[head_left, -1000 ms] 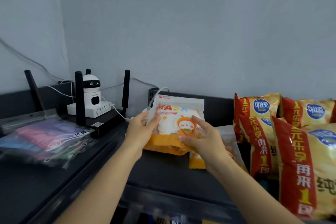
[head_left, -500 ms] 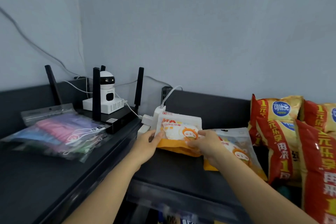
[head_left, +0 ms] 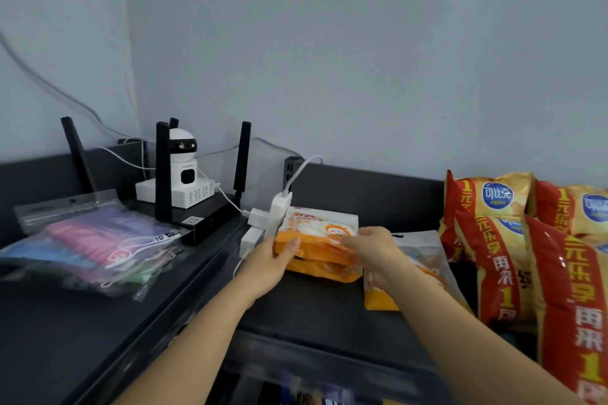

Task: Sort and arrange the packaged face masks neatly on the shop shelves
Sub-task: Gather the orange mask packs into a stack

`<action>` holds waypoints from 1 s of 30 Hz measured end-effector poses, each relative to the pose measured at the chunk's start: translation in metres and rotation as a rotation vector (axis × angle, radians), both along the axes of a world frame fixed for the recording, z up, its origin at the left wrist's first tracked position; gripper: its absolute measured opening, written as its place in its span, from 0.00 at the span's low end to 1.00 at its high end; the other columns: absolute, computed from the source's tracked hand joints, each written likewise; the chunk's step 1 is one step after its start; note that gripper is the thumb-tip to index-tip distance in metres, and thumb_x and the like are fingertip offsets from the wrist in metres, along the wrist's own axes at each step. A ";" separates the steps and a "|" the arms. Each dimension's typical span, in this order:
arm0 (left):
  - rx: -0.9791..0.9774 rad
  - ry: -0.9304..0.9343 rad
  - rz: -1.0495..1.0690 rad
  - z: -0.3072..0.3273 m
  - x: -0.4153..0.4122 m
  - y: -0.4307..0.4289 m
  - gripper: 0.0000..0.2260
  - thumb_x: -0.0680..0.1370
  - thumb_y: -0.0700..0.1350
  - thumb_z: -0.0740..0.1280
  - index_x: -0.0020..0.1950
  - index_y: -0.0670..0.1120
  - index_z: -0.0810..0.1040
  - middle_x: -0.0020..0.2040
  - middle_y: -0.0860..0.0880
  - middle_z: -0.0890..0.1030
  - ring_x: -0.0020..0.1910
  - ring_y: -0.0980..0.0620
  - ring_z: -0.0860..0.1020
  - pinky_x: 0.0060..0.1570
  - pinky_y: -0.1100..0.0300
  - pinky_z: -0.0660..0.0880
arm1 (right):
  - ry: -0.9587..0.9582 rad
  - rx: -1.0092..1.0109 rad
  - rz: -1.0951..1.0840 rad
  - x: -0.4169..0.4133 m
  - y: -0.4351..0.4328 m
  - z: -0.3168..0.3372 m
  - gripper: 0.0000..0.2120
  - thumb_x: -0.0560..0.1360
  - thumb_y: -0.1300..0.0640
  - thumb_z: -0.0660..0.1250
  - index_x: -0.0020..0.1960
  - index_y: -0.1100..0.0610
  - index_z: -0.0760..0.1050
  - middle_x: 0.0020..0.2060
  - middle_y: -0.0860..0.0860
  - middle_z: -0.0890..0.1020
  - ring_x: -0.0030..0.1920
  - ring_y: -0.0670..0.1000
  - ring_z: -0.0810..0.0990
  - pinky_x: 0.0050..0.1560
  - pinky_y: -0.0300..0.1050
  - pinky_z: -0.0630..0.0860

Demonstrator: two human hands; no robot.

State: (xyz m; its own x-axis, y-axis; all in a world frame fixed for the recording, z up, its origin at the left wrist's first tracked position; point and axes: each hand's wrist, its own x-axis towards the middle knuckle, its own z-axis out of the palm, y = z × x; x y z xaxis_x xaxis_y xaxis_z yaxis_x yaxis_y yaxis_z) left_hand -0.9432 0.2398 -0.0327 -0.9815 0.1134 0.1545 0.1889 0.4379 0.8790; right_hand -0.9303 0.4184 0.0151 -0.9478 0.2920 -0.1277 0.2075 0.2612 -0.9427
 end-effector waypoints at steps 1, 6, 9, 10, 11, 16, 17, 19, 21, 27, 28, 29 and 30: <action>0.010 0.008 0.022 -0.001 0.000 -0.002 0.28 0.72 0.69 0.56 0.64 0.54 0.72 0.61 0.55 0.76 0.62 0.52 0.73 0.63 0.50 0.70 | 0.026 0.008 -0.005 0.002 0.000 0.002 0.31 0.73 0.57 0.70 0.72 0.58 0.63 0.65 0.57 0.72 0.62 0.59 0.73 0.57 0.55 0.76; 0.016 0.074 0.149 0.005 0.006 -0.011 0.17 0.78 0.58 0.59 0.63 0.51 0.71 0.59 0.56 0.72 0.63 0.52 0.70 0.57 0.60 0.68 | 0.245 0.110 -0.043 0.015 0.003 0.019 0.28 0.76 0.63 0.65 0.73 0.56 0.61 0.68 0.55 0.69 0.49 0.46 0.75 0.49 0.46 0.74; -0.025 0.188 0.189 0.016 0.021 -0.022 0.24 0.78 0.54 0.62 0.72 0.48 0.65 0.68 0.53 0.69 0.67 0.53 0.68 0.66 0.58 0.66 | 0.390 0.186 0.000 0.024 -0.015 0.028 0.28 0.75 0.63 0.65 0.73 0.53 0.63 0.68 0.51 0.69 0.39 0.42 0.75 0.41 0.40 0.75; -0.052 0.244 0.211 0.021 0.030 -0.027 0.23 0.78 0.53 0.63 0.72 0.47 0.66 0.67 0.53 0.70 0.66 0.55 0.68 0.63 0.63 0.66 | 0.428 0.215 0.053 0.027 -0.024 0.030 0.28 0.75 0.63 0.65 0.72 0.52 0.63 0.68 0.50 0.69 0.41 0.45 0.76 0.42 0.37 0.74; -0.083 0.289 0.238 0.026 0.040 -0.033 0.22 0.79 0.51 0.63 0.71 0.46 0.67 0.64 0.54 0.72 0.63 0.57 0.69 0.59 0.70 0.65 | 0.462 0.240 0.116 0.030 -0.034 0.032 0.28 0.74 0.62 0.65 0.72 0.52 0.64 0.68 0.51 0.69 0.46 0.48 0.75 0.48 0.39 0.72; -0.337 0.399 0.448 0.036 0.104 -0.085 0.23 0.77 0.52 0.65 0.70 0.48 0.68 0.67 0.49 0.73 0.65 0.52 0.70 0.61 0.64 0.63 | 0.546 0.289 0.427 0.055 -0.095 0.030 0.27 0.72 0.63 0.67 0.70 0.57 0.66 0.68 0.55 0.69 0.67 0.55 0.68 0.66 0.46 0.67; -0.387 0.402 0.495 0.034 0.120 -0.099 0.22 0.77 0.52 0.65 0.70 0.48 0.69 0.67 0.49 0.73 0.65 0.51 0.70 0.60 0.64 0.63 | 0.546 0.290 0.489 0.062 -0.105 0.027 0.27 0.72 0.63 0.67 0.70 0.57 0.67 0.67 0.55 0.70 0.66 0.54 0.69 0.66 0.45 0.66; -0.479 0.384 0.587 0.032 0.158 -0.122 0.22 0.77 0.53 0.66 0.69 0.48 0.70 0.66 0.49 0.74 0.64 0.51 0.71 0.61 0.62 0.65 | 0.536 0.281 0.607 0.078 -0.123 0.020 0.28 0.72 0.62 0.68 0.70 0.57 0.66 0.66 0.54 0.71 0.63 0.52 0.71 0.63 0.40 0.66; -0.537 0.354 0.691 0.028 0.198 -0.142 0.22 0.77 0.53 0.65 0.69 0.48 0.70 0.66 0.49 0.74 0.64 0.52 0.72 0.63 0.59 0.67 | 0.518 0.265 0.719 0.094 -0.139 0.013 0.28 0.72 0.62 0.68 0.71 0.57 0.66 0.65 0.53 0.72 0.56 0.48 0.72 0.52 0.32 0.64; -0.596 0.246 0.988 0.013 0.322 -0.157 0.21 0.77 0.56 0.63 0.69 0.53 0.69 0.66 0.53 0.73 0.65 0.52 0.70 0.65 0.55 0.69 | 0.520 0.198 1.009 0.155 -0.178 -0.003 0.29 0.72 0.60 0.70 0.71 0.56 0.65 0.68 0.53 0.70 0.67 0.51 0.69 0.61 0.39 0.64; -0.610 0.237 1.031 0.011 0.344 -0.155 0.21 0.77 0.56 0.63 0.69 0.53 0.69 0.66 0.53 0.73 0.65 0.52 0.70 0.65 0.54 0.69 | 0.513 0.184 1.062 0.168 -0.184 -0.006 0.29 0.73 0.60 0.69 0.72 0.55 0.64 0.68 0.52 0.70 0.68 0.51 0.68 0.63 0.41 0.65; -0.623 0.225 1.069 0.008 0.365 -0.152 0.21 0.77 0.56 0.63 0.69 0.53 0.69 0.67 0.53 0.72 0.66 0.52 0.70 0.66 0.54 0.68 | 0.504 0.174 1.116 0.181 -0.189 -0.010 0.30 0.73 0.59 0.69 0.72 0.53 0.63 0.69 0.51 0.69 0.68 0.50 0.67 0.64 0.43 0.65; -0.639 0.215 1.109 0.006 0.387 -0.148 0.21 0.77 0.55 0.63 0.69 0.52 0.69 0.67 0.52 0.72 0.66 0.52 0.70 0.66 0.55 0.68 | 0.499 0.167 1.170 0.196 -0.195 -0.013 0.29 0.74 0.58 0.69 0.72 0.52 0.62 0.69 0.50 0.68 0.69 0.50 0.66 0.64 0.43 0.66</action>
State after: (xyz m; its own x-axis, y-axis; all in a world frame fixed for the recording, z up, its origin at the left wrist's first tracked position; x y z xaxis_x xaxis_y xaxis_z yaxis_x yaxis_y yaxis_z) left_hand -0.5560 0.0920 -0.0263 -0.5613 -0.6268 0.5404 -0.4315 0.7788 0.4552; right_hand -0.7348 0.2234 0.0019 -0.5834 -0.7654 0.2716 -0.5895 0.1691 -0.7899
